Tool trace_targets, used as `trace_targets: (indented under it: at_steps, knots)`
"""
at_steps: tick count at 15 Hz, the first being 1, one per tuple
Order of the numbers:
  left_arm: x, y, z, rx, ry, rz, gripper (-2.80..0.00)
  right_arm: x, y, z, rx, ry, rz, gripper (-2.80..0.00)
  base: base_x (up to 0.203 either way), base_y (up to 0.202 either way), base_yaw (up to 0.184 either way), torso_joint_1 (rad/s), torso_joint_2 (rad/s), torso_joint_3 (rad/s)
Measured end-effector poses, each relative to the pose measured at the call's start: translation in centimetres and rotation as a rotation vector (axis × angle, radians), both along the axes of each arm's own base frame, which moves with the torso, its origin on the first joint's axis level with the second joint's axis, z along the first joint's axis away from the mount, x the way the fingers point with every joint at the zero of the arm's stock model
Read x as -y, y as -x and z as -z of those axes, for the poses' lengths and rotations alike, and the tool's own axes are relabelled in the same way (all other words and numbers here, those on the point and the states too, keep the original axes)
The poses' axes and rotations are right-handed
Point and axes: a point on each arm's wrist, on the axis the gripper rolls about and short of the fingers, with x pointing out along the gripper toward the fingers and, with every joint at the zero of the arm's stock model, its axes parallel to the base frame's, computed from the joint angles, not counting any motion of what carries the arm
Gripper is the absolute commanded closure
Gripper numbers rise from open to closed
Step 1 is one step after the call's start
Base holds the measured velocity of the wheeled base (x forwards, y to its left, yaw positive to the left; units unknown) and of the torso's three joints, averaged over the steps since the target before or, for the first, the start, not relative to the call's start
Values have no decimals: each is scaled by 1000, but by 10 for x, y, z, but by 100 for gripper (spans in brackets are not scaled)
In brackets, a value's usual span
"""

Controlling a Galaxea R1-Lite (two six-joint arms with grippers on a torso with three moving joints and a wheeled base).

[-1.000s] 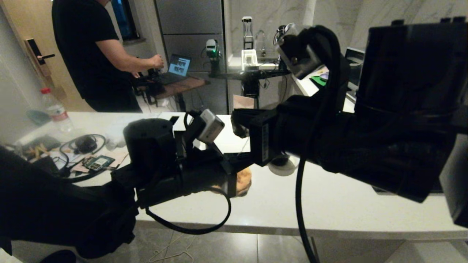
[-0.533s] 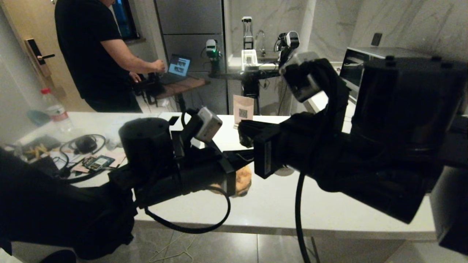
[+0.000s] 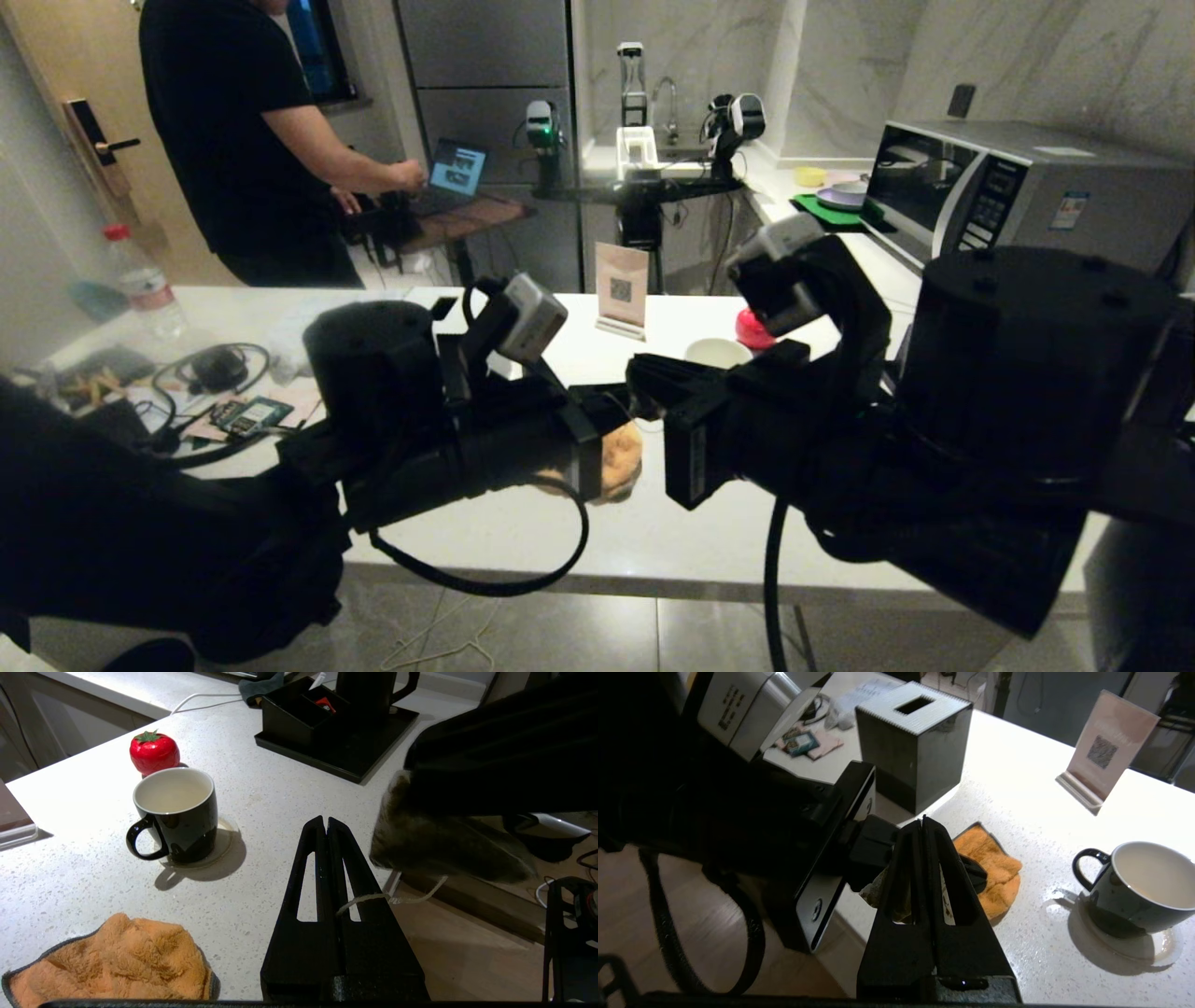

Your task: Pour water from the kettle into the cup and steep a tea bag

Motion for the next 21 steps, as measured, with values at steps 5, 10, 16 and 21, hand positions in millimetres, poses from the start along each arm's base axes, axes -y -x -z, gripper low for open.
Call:
trace_targets:
  at_steps: [5,10,16,21]
  knots:
    - [0,-2,3,-7,-7,-3,0,3,2,10,32,-46,7,0,0,0,0,0,0,0]
    - [-2,-6,6,-15,-13,-17,0,11,8,20,53,-73,7,0,0,0,0,0,0,0]
    - [-4,-13,2,0,0,-34,0,15,15,23,88,-125,-11,0,0,0,0,0,0,0]
    - [-4,-18,-6,21,23,-46,0,1,30,27,88,-139,-85,0,0,0,0,0,0,0]
